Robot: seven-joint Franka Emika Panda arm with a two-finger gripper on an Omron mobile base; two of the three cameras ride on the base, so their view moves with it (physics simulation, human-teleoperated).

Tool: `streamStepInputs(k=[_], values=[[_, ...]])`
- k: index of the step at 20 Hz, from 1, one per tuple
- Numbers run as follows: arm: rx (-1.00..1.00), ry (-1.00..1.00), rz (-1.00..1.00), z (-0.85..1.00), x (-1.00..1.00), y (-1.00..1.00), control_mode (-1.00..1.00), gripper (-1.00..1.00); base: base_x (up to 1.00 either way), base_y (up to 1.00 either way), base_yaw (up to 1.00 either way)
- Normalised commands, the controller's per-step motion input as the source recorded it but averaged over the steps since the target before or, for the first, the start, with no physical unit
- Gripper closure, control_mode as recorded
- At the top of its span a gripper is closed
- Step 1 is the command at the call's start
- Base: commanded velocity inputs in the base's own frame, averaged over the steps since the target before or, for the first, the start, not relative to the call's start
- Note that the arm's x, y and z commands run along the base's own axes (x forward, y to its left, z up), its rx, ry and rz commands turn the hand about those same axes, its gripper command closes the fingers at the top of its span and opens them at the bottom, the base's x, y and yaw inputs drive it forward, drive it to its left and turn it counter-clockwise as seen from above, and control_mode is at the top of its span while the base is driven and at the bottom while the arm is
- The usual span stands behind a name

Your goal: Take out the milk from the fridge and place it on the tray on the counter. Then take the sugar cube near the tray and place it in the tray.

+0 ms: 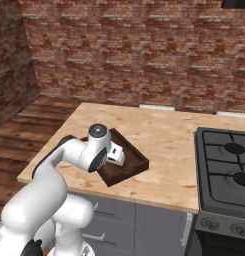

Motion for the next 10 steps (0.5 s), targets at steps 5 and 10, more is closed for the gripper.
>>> streamStepInputs(k=[5, 10], values=[[0.0, 0.0, 0.18, -0.09, 0.04, -0.1, -1.0, 1.0, 0.0, 0.0, 0.0], [-0.07, 0.02, 0.1, -0.08, 0.0, -0.05, -1.0, 1.0, 0.0, 0.0, 0.0]])
